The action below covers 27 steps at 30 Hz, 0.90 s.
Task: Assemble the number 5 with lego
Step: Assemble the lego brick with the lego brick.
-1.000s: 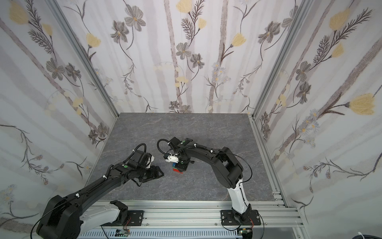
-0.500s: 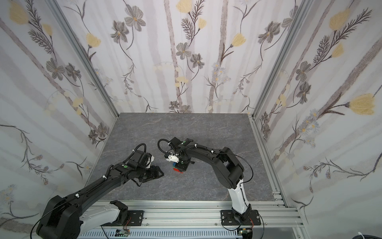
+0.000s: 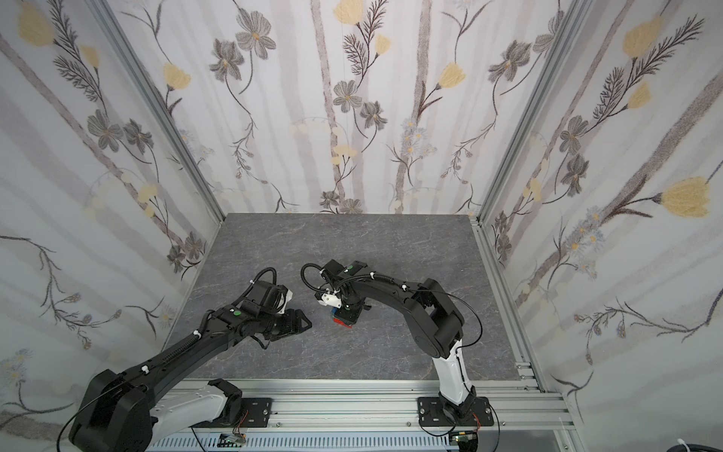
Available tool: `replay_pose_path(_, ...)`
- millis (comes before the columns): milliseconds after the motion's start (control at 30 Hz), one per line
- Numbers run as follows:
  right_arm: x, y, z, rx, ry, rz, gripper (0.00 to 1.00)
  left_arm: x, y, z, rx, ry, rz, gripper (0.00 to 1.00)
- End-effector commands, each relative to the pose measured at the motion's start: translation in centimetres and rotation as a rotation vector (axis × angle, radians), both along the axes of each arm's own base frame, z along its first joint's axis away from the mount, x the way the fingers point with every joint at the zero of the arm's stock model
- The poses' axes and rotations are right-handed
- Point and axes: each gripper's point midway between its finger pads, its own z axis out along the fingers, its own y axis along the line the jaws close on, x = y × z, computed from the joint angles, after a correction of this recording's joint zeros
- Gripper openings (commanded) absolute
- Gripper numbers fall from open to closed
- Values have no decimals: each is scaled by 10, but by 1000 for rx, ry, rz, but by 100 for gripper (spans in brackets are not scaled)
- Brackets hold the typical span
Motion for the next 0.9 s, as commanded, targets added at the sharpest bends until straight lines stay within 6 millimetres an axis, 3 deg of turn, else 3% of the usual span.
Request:
replay_pose_path(0, -5, -3, 0, -8, 29, -9, 26, 11, -6, 6, -13, -16, 2, 73)
replay_pose_path(567, -1, -2, 6, 2, -2, -27, 49, 4, 0, -4, 11, 11, 4, 73)
replay_pose_path(867, -3, -2, 28, 50, -25, -46, 57, 10, -4, 4, -4, -17, 5, 78)
